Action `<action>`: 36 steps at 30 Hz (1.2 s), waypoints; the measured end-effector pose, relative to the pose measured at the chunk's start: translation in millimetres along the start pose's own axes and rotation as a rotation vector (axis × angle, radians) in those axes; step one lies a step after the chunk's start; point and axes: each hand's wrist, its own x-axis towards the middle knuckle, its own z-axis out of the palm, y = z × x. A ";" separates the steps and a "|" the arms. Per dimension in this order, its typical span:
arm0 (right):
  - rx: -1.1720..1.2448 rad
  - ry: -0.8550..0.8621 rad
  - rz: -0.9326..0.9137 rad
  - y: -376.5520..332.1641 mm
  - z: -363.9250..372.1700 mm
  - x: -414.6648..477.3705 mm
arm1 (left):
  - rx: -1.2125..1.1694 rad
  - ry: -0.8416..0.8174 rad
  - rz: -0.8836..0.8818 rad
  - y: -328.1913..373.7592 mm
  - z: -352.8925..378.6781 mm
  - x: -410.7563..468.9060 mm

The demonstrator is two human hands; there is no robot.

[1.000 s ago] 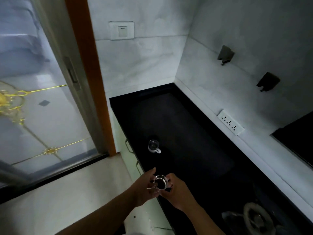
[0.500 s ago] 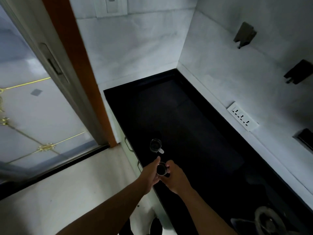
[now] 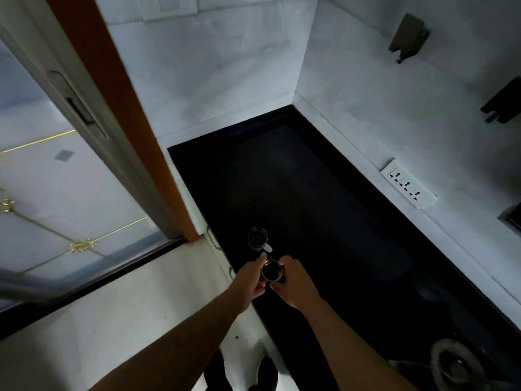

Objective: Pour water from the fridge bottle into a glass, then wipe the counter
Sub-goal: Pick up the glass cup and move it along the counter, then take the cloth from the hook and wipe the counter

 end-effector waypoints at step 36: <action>-0.083 0.480 0.700 110.1 -104.1 -486.1 | 2.030 -0.265 1.204 -121.8 215.4 -296.1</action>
